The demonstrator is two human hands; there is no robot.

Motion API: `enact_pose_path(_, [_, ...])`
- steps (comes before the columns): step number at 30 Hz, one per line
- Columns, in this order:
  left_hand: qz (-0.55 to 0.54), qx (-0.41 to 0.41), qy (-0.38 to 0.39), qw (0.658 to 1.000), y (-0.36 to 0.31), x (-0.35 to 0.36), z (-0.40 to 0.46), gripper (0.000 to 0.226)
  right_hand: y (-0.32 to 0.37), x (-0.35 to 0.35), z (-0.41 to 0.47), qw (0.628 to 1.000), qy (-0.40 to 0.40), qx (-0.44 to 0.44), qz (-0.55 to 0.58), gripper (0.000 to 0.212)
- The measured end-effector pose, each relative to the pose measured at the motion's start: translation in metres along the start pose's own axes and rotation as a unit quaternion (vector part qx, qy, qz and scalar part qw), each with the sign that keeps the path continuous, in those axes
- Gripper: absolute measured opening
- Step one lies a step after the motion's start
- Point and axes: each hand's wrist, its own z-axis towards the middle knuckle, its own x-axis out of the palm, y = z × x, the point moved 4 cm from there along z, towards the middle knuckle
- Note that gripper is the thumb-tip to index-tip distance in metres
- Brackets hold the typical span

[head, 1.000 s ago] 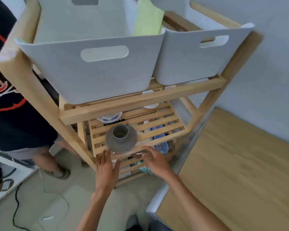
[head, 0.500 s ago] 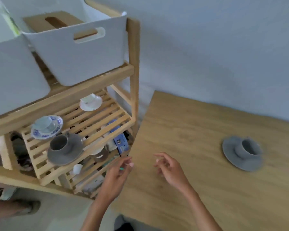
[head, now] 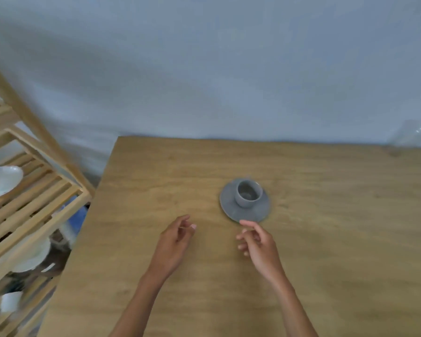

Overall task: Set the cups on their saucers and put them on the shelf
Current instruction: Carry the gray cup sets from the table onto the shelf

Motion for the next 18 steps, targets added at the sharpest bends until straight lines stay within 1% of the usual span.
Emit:
enact_pose_path(4, [0.018, 0.008, 0.002, 1.0, -0.021, 0.039, 0.031, 0.04, -0.002, -0.051, 0.027, 0.998, -0.06, 0.004, -0.015, 0.028])
enact_pose_path(6, [0.034, 0.002, 0.005, 0.999, -0.029, 0.056, 0.042, 0.043, -0.002, -0.069, 0.041, 0.997, -0.072, 0.013, -0.031, 0.031])
enact_pose_path(9, [0.053, -0.001, 0.015, 0.998, -0.035, 0.074, 0.053, 0.045, -0.002, -0.078, 0.063, 0.997, -0.042, 0.043, -0.053, 0.044])
enact_pose_path(13, [0.083, 0.037, 0.047, 0.995, -0.041, 0.089, 0.059, 0.034, 0.006, -0.072, 0.08, 0.995, 0.025, 0.05, -0.079, 0.054])
enact_pose_path(15, [0.077, 0.032, 0.035, 0.996, -0.042, 0.091, 0.061, 0.034, 0.008, -0.069, 0.082, 0.995, 0.034, 0.046, -0.087, 0.057])
enact_pose_path(18, [0.027, -0.007, -0.014, 1.0, -0.041, 0.092, 0.058, 0.041, 0.009, -0.063, 0.085, 0.995, 0.031, 0.043, -0.089, 0.062])
